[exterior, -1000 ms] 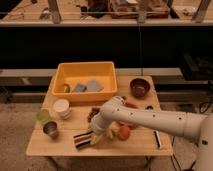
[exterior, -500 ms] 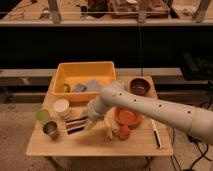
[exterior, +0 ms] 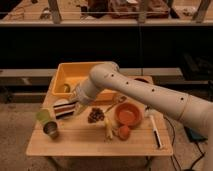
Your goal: Place eraser in paper cup
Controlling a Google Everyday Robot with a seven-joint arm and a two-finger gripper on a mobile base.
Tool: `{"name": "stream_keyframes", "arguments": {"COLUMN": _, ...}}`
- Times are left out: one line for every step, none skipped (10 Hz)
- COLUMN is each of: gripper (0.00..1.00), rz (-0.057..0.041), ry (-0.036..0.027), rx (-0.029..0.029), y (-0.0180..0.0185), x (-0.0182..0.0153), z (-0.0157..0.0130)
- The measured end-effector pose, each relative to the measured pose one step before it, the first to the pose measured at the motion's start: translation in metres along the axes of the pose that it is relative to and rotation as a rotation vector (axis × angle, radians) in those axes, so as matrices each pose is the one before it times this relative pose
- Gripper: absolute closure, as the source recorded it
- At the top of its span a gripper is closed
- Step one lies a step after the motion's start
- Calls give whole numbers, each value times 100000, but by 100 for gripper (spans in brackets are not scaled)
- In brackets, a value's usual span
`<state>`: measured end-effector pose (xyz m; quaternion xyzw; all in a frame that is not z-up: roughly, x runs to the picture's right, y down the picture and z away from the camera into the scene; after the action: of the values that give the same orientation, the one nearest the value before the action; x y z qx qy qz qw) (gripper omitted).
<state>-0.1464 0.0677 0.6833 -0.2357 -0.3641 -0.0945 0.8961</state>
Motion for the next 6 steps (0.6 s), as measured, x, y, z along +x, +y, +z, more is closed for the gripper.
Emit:
{"name": "stream_keyframes", "arguments": {"gripper": 100, "rz": -71, "ry": -23, "rx": -54, "y": 1, "x": -42, "z": 31}}
{"name": "stream_keyframes", "arguments": {"gripper": 100, "rz": -180, "ry": -70, "rx": -86, "y": -33, "x": -111, "z": 67}}
{"name": "stream_keyframes", "arguments": {"gripper": 100, "rz": 123, "ry": -109, "rx": 83, "y": -28, "x": 26, "z": 9}}
{"name": "stream_keyframes", "arguments": {"gripper": 100, "rz": 141, "ry": -285, "rx": 170, "y": -50, "x": 11, "z": 90}}
{"name": "stream_keyframes", "arguments": {"gripper": 100, "rz": 820, "ry": -958, "rx": 1255, "y": -372, "x": 172, "z": 129}}
{"name": "stream_keyframes", "arguments": {"gripper": 100, "rz": 886, "ry": -507, "rx": 1382, "y": -1022, "x": 296, "z": 182}}
